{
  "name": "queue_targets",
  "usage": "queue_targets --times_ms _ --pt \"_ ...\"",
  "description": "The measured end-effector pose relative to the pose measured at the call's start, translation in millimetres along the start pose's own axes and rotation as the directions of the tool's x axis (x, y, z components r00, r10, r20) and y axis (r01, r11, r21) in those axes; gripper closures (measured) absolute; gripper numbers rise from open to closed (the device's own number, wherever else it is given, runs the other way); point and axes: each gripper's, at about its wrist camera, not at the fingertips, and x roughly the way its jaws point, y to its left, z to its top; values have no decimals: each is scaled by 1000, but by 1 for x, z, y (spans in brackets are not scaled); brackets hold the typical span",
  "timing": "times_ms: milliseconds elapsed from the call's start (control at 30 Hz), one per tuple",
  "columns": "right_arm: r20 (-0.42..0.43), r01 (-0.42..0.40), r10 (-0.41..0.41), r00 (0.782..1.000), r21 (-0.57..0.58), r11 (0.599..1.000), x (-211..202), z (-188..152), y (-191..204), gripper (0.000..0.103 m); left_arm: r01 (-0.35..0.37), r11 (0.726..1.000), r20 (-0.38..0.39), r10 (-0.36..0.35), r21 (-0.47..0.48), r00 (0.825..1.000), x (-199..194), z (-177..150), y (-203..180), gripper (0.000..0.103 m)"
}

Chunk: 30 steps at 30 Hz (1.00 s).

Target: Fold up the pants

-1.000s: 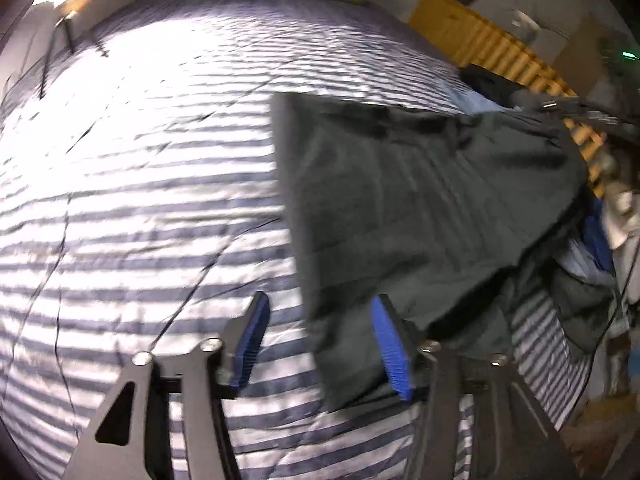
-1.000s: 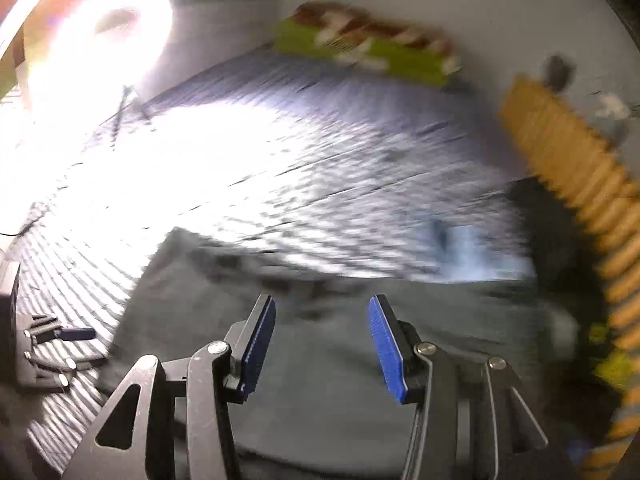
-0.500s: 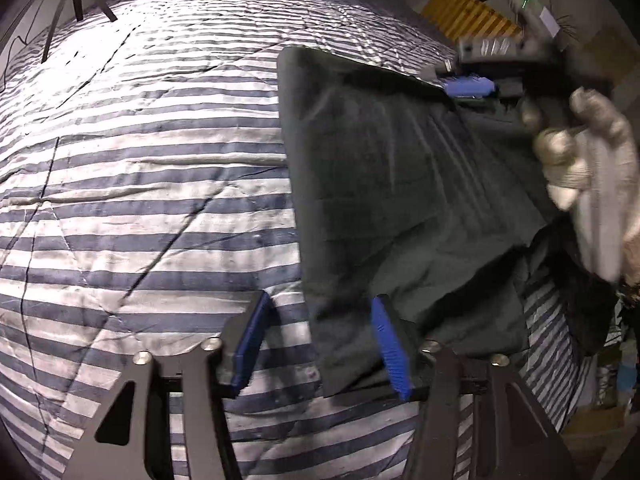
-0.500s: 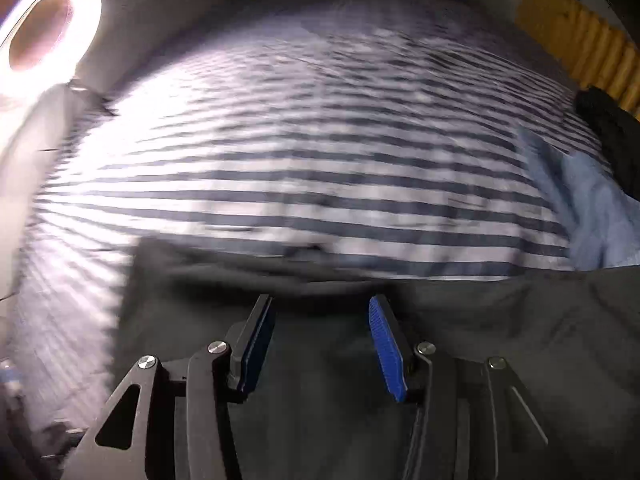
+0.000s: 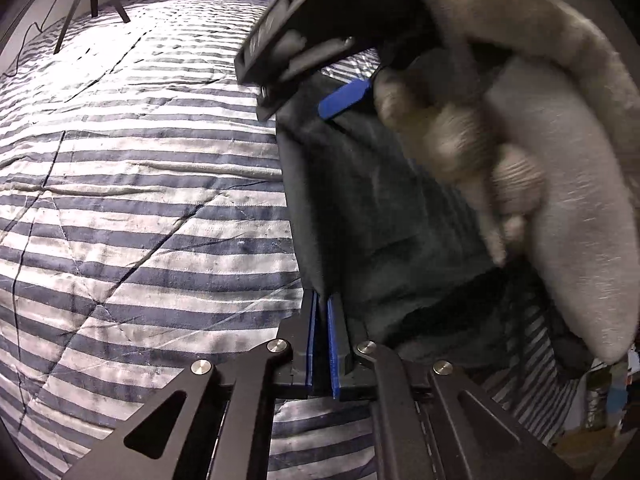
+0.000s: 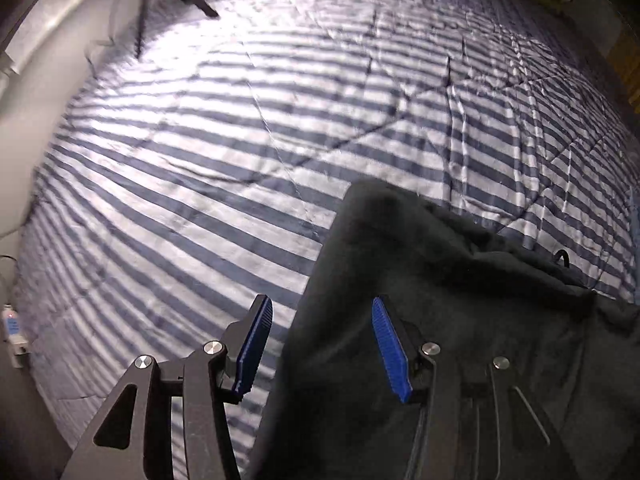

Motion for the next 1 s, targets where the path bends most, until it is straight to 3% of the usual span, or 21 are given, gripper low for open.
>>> queue_targets --times_ms 67,167,233,267,300,333,367,400,500,700,867,1000 --pt "-24 43 -44 999 -12 999 9 0 0 55 13 1000 6 -13 1 1000 -2 -1 -1 98" --pt "-30 64 -64 997 4 998 17 -2 -7 72 14 1000 6 -14 13 1000 -1 -2 -3 98" --pt "-26 38 -38 999 20 999 15 -3 -13 87 4 1000 -6 -4 -6 1000 3 0 -1 83" --pt "-30 20 -19 999 32 999 14 -3 -17 92 14 999 -30 -15 -32 999 6 0 5 58" --pt "-31 4 -3 1000 44 999 13 -4 -20 96 55 997 -25 -57 -61 998 9 1 7 53" --pt "-26 -14 16 1000 55 998 11 -5 -24 97 49 997 -12 -50 -65 999 10 2 6 54" --pt "-19 -31 32 999 65 997 10 -7 -27 98 40 998 -12 -41 -56 999 11 3 3 72" --pt "-11 -45 46 999 72 996 9 -9 -30 99 39 998 -18 -39 -44 999 14 4 0 100" --pt "24 -104 102 995 118 988 3 -14 -41 100 67 994 -31 -70 -81 997 15 3 -2 100" --pt "110 -163 151 982 100 982 -27 -21 -35 101 158 980 33 -155 -123 987 -33 -9 16 100" --pt "162 -228 219 962 44 973 -55 -28 29 101 155 971 104 -137 -183 985 -95 -38 64 100" --pt "174 -328 329 928 -37 944 -63 -31 116 101 109 955 142 -71 -277 987 -147 -71 132 100"
